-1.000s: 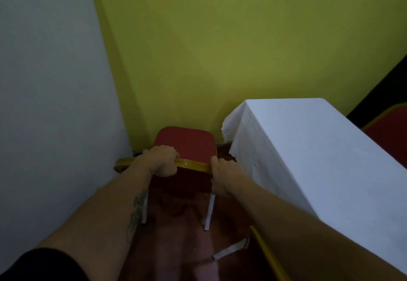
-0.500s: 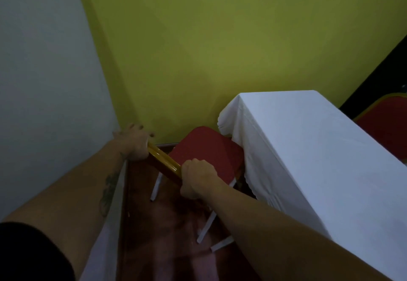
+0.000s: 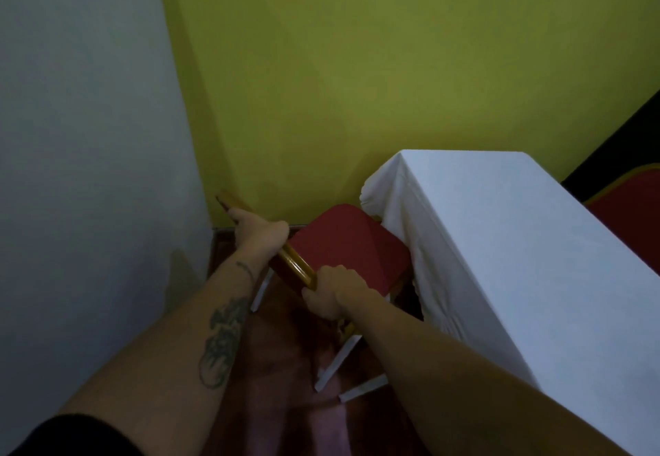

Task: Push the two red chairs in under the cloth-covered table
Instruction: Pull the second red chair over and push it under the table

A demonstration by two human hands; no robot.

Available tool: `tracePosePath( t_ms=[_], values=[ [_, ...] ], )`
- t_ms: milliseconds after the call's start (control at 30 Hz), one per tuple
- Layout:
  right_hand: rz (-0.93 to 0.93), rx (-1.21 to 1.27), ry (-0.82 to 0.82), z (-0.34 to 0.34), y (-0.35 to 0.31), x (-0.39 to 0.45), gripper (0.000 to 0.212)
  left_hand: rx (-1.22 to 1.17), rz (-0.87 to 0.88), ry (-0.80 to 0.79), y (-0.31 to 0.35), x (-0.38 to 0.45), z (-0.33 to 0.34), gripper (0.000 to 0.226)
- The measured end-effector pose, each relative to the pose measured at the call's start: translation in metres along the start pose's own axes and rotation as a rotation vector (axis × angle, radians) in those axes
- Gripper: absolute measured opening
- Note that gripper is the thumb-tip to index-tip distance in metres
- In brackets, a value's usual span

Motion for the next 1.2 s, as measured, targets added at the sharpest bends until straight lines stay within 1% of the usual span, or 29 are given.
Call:
tracePosePath(
  t_ms=[100,200,300,367,433,500,600,733,900,1000,1133,1200],
  values=[
    [-0.038,-0.038,-0.002,-0.002,-0.01,-0.008,0.053,-0.008,-0.005,-0.013,-0.001,0.009,-0.002,0.097],
    [-0.091,-0.057,0.002,0.001,-0.028,-0.014,0.049,0.039,0.049,-0.04,-0.002,0.022,-0.013,0.093],
    [-0.129,-0.059,-0.024,0.008,-0.045,-0.018,0.05,0.11,0.07,-0.108,-0.004,0.037,-0.027,0.093],
    [-0.158,-0.055,-0.038,0.011,-0.055,-0.021,0.05,0.137,0.085,-0.134,-0.008,0.044,-0.034,0.084],
    [-0.184,-0.059,-0.04,0.011,-0.061,-0.024,0.055,0.14,0.101,-0.168,-0.009,0.049,-0.039,0.066],
    [-0.186,-0.069,-0.048,0.011,-0.064,-0.025,0.062,0.139,0.111,-0.233,-0.008,0.052,-0.041,0.058],
    [-0.15,-0.062,-0.062,0.013,-0.065,-0.023,0.07,0.164,0.139,-0.324,-0.003,0.055,-0.037,0.062],
    [-0.098,0.004,-0.023,0.013,-0.061,-0.016,0.075,0.215,0.171,-0.368,0.01,0.057,-0.025,0.067],
    [-0.079,0.021,-0.023,0.011,-0.054,-0.003,0.073,0.248,0.178,-0.397,0.024,0.066,-0.01,0.075],
    [-0.069,0.033,-0.004,0.008,-0.049,0.004,0.071,0.273,0.196,-0.41,0.032,0.067,-0.001,0.074],
    [-0.026,0.031,0.006,0.002,-0.033,0.012,0.071,0.295,0.224,-0.409,0.043,0.059,0.018,0.093],
    [0.017,0.04,0.003,-0.002,-0.02,0.015,0.07,0.269,0.242,-0.423,0.049,0.051,0.034,0.096]
  ],
)
Point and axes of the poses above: each hand's wrist, its own x-axis towards the middle knuckle, its own z-axis out of the palm, y = z × x, the point moved 2 cm from there along x, towards the middle knuckle, and after that the axes turned 11 degrees about y, right-handed, at the moved point
